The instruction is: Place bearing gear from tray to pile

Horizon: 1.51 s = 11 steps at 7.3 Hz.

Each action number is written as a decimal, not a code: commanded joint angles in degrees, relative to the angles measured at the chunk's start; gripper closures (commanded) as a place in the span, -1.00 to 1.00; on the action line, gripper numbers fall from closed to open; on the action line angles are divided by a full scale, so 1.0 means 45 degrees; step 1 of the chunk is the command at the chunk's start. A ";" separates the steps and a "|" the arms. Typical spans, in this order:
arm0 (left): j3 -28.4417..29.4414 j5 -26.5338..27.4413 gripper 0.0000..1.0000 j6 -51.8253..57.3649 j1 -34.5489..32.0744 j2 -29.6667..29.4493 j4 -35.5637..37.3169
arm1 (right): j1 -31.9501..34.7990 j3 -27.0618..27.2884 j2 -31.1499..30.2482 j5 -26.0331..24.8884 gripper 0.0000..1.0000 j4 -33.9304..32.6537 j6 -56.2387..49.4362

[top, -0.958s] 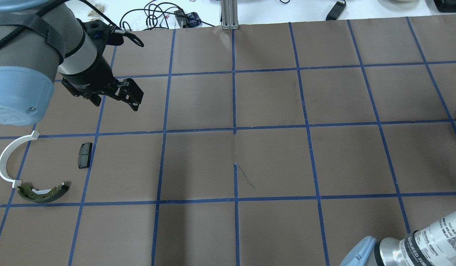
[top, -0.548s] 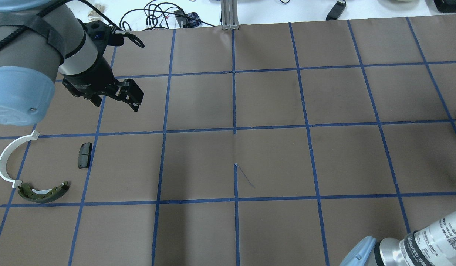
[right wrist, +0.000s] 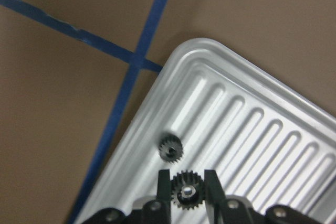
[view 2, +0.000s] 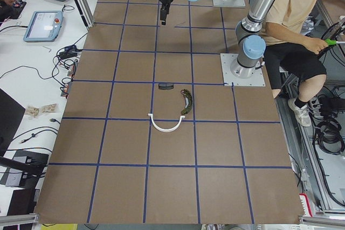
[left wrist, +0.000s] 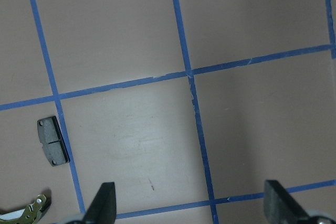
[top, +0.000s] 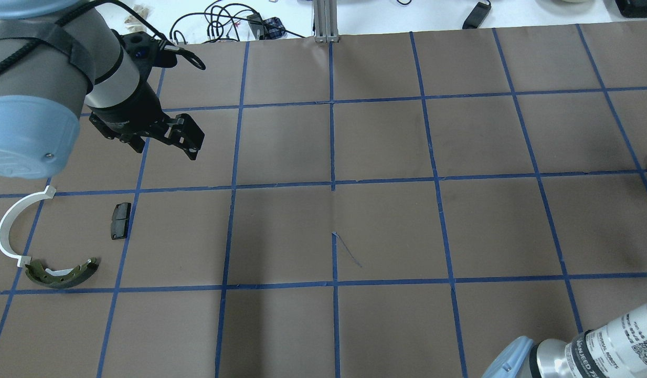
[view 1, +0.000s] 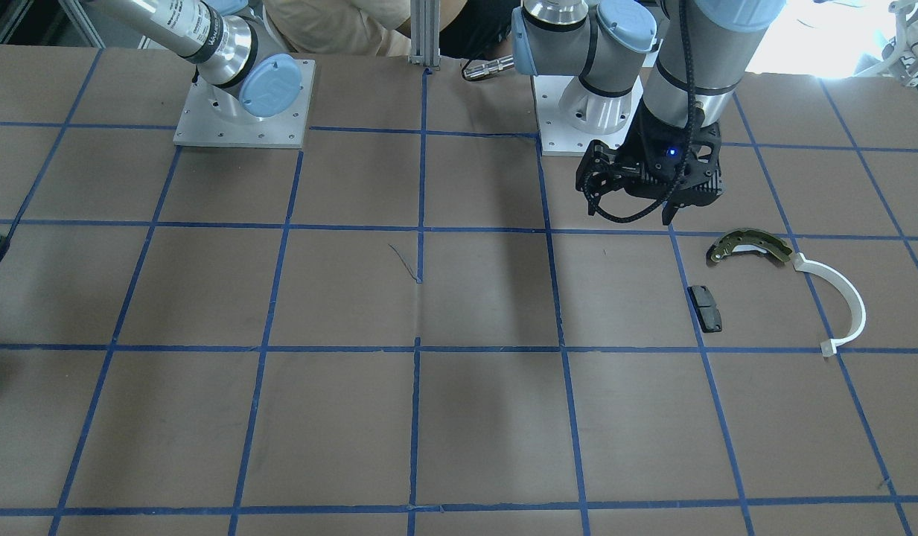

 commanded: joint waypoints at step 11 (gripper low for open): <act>-0.0430 -0.0667 -1.00 -0.0149 -0.0018 0.0566 -0.0104 | 1.6318 0.1848 0.0271 0.1828 0.80 -0.1860 2.1498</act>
